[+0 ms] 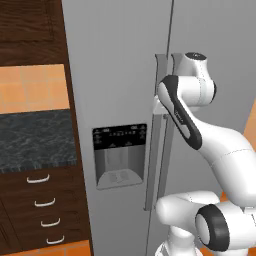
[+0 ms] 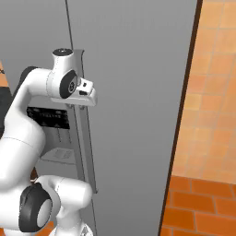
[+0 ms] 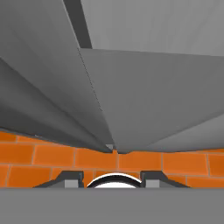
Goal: Take the strawberry from the fridge and place it on top of the pancake, located on the dining counter.
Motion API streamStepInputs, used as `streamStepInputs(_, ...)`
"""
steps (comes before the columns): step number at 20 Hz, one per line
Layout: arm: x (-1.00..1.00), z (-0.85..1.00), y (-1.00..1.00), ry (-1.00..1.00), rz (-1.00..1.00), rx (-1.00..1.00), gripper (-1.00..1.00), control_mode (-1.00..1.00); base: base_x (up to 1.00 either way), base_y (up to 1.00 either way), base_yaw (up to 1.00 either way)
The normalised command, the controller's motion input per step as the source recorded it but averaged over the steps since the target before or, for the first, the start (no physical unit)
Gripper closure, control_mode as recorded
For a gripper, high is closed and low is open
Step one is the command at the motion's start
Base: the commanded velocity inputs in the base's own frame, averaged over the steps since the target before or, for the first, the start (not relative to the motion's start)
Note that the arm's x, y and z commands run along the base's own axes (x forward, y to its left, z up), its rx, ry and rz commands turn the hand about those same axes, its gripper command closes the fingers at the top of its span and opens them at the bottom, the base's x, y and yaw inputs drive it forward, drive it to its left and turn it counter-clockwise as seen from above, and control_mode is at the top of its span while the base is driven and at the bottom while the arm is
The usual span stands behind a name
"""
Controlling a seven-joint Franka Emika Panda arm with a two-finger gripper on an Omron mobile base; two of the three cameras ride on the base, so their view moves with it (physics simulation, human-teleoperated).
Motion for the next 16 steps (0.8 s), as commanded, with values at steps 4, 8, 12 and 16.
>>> streamStepInputs(4,-0.08,0.00,0.00,0.00,0.00,0.00,-1.00,1.00,-0.21,0.00,0.00)
streamStepInputs(8,0.00,0.00,0.00,0.00,0.00,0.00,-1.00,1.00,-0.66,-0.03,-0.04)
streamStepInputs(12,0.00,0.00,0.00,0.00,0.00,0.00,-1.00,1.00,-0.66,0.00,-0.06)
streamStepInputs(16,0.00,0.00,0.00,0.00,0.00,0.00,-1.00,1.00,-0.35,0.00,-0.06)
